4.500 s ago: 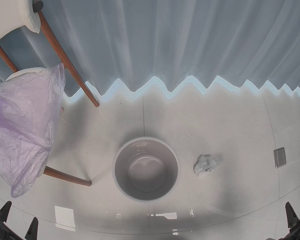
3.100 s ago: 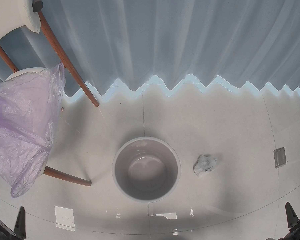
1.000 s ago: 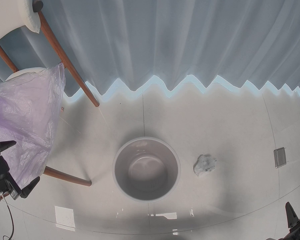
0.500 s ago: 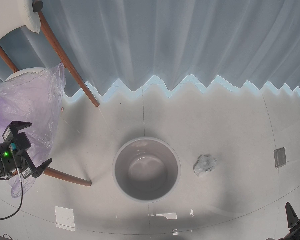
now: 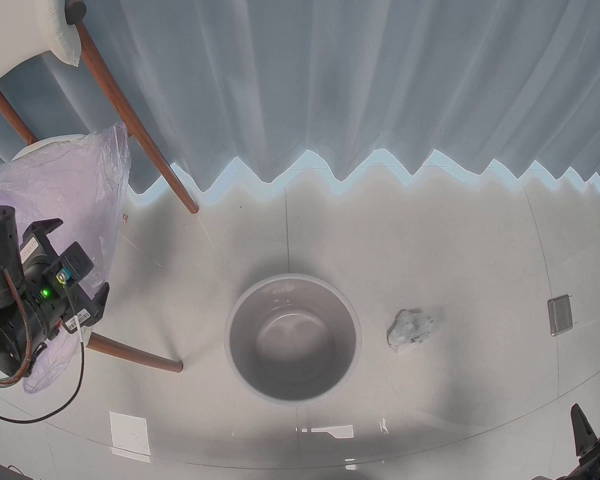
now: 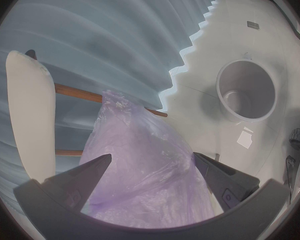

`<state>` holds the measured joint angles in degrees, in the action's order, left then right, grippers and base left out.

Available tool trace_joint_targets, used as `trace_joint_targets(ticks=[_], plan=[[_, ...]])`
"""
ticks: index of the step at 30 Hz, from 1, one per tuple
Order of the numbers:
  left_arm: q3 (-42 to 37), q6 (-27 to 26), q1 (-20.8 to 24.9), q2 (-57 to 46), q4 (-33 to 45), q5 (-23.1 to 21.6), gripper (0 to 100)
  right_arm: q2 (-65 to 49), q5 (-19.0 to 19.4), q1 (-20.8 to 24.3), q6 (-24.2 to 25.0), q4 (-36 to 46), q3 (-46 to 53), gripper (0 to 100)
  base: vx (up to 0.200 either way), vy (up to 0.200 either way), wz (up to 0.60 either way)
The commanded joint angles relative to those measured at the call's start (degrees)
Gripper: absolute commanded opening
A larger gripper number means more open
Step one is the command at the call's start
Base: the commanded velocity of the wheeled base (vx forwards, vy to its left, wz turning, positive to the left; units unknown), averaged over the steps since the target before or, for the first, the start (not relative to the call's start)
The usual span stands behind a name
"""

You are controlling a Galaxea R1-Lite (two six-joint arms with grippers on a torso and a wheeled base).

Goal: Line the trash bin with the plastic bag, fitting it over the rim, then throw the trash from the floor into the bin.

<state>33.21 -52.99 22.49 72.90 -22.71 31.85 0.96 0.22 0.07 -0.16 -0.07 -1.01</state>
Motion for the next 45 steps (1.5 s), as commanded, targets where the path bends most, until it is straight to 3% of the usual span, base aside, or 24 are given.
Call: trace_joint_targets(ticks=[1, 12, 23, 24, 33, 38, 45], plan=[[-1.92, 0.08, 1.77, 3.83, -1.28, 1.02, 100, -0.96, 0.04, 0.01, -0.02, -0.01, 1.01, 100, 0.0, 0.0, 0.0], [-2.01, -0.01, 1.15, 5.76, -1.99, 2.07, 100, -0.96, 0.04, 0.01, -0.02, -0.1, 1.01, 100, 0.0, 0.0, 0.0], [-1.3, -0.18, 0.8, 8.31, -6.56, 6.73, 100, -0.96, 0.04, 0.01, -0.02, -0.01, 1.01, 100, 0.0, 0.0, 0.0], [-1.3, -0.18, 0.8, 8.31, -7.08, 7.43, 0, -0.96, 0.04, 0.01, -0.02, -0.01, 1.01, 100, 0.0, 0.0, 0.0], [-1.65, 0.08, -1.4, 7.61, -7.44, 8.75, 0, -0.96, 0.04, 0.01, -0.02, -0.01, 1.01, 100, 0.0, 0.0, 0.0], [-1.3, 0.87, -0.43, 4.44, -7.08, 8.4, 0, -0.96, 0.04, 0.01, -0.02, -0.01, 1.01, 100, 0.0, 0.0, 0.0], [-1.39, 12.21, 5.11, -1.09, -6.2, 8.49, 0, -0.96, 0.04, 0.01, -0.02, -0.01, 1.01, 100, 0.0, 0.0, 0.0]])
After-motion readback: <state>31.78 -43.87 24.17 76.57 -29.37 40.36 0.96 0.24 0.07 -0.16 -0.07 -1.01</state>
